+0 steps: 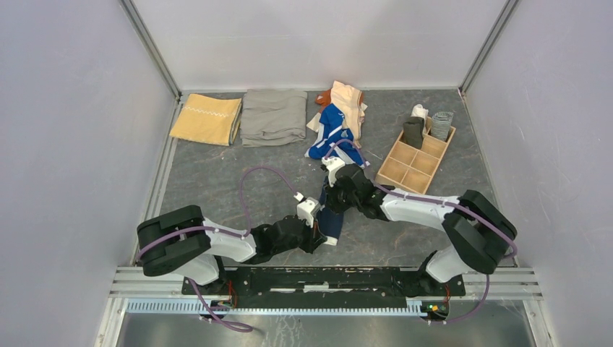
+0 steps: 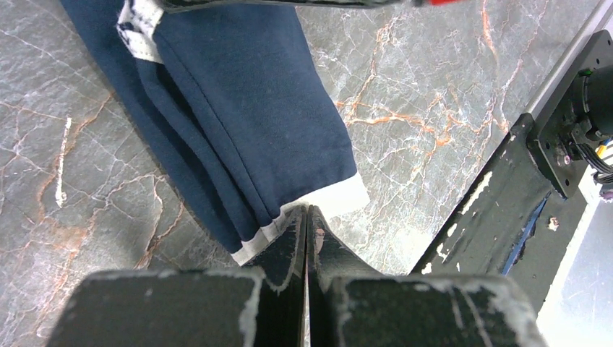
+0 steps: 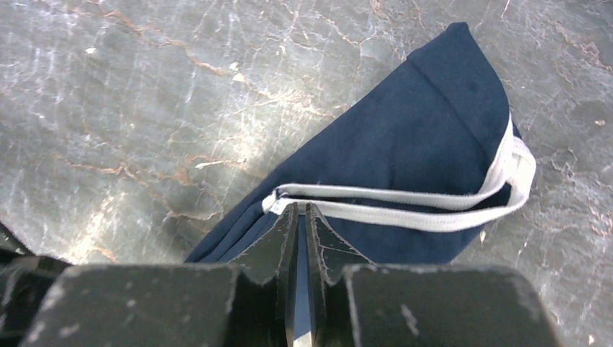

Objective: Roll the underwear
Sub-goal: Fold the underwear at the center of the board.

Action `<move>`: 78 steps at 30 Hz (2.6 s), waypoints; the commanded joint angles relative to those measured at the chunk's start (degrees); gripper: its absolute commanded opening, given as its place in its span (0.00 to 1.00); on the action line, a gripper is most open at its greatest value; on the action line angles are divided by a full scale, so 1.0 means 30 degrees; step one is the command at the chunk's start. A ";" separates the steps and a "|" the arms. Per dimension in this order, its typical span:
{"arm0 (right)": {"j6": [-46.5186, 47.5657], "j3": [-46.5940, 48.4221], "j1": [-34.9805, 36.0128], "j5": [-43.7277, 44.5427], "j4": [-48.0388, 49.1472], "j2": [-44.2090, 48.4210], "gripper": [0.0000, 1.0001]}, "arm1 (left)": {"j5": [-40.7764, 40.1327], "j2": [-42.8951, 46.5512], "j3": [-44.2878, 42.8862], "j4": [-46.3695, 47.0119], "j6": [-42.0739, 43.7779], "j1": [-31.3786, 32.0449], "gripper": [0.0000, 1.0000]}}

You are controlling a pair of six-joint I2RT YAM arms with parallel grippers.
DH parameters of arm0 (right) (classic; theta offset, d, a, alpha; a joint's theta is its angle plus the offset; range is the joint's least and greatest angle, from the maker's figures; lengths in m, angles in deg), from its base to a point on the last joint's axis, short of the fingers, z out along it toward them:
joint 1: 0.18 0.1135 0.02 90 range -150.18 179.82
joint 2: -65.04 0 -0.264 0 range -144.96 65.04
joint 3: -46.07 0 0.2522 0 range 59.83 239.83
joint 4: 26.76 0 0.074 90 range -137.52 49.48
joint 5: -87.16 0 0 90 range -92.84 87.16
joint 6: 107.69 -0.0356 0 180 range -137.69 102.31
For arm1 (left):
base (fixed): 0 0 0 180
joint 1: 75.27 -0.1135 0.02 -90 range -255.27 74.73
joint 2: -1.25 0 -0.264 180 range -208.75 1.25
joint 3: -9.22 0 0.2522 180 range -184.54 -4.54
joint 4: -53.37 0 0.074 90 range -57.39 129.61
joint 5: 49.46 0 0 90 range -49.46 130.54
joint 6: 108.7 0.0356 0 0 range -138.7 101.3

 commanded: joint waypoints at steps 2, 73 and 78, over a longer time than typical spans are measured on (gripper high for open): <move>0.0985 0.1075 -0.0655 -0.1651 0.1602 -0.2050 0.12 | 0.0303 -0.0391 0.0265 -0.0055 -0.0358 0.0107 0.02; 0.4632 0.1886 -0.2770 -0.0183 -0.1797 0.0763 0.27 | 0.0685 0.0780 -0.1827 -0.1504 0.0107 0.1543 0.02; 0.4459 0.1359 -0.2785 -0.0460 -0.1844 0.2326 0.29 | 0.0649 0.2628 -0.2596 -0.2324 0.0553 0.1621 0.02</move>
